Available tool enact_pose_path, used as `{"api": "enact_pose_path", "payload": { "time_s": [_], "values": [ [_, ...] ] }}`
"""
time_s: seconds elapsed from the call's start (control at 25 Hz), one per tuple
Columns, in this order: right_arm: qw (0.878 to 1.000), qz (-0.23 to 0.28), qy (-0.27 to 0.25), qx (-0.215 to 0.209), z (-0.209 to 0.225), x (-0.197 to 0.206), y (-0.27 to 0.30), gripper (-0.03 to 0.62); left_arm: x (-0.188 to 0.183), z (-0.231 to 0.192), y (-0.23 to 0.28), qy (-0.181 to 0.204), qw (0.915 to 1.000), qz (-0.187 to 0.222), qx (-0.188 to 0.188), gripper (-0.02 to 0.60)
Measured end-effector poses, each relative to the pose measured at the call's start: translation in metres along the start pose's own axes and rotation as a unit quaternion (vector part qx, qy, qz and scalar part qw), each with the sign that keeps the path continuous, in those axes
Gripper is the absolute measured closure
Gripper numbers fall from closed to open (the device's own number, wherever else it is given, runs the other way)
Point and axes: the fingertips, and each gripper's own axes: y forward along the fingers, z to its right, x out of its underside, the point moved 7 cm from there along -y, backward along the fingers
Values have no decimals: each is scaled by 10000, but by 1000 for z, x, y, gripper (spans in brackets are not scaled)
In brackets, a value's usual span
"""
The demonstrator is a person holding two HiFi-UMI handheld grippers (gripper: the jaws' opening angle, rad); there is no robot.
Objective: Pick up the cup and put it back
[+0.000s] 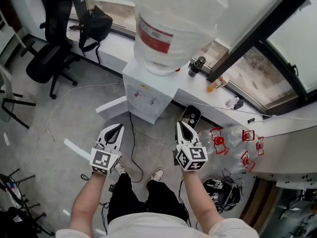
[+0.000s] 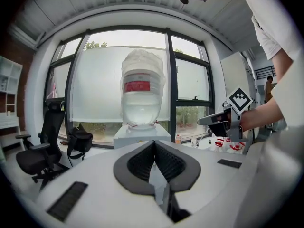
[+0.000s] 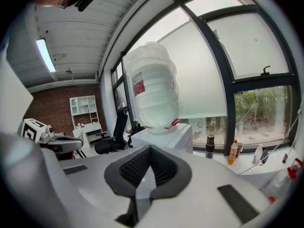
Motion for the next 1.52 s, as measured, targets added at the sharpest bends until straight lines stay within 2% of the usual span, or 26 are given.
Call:
{"api": "enact_pose_path", "payload": {
  "time_s": [0.2, 0.4, 0.6, 0.92, 1.24, 1.52],
  "values": [
    [9998, 24, 27, -198, 2, -40, -24, 574, -52, -3, -30, 110, 9995, 219, -176, 558],
    [9990, 377, -47, -232, 7, -86, -50, 574, -106, -5, -53, 204, 9968, 696, -345, 558],
    [9961, 741, -313, -358, 4, -138, -69, 574, -158, -7, -66, 434, 9906, 1249, -341, 558],
    [9870, 1393, -598, -535, -5, -206, -100, 574, -221, -9, -86, 553, 9796, 1910, -278, 558],
    [9802, 1678, -814, -666, -10, -224, -119, 574, -241, -12, -130, 430, 9706, 2319, -483, 558],
    [9786, 1688, -1000, -622, -4, -215, -145, 574, -225, -5, -156, 319, 9700, 2274, -801, 558]
  ]
}}
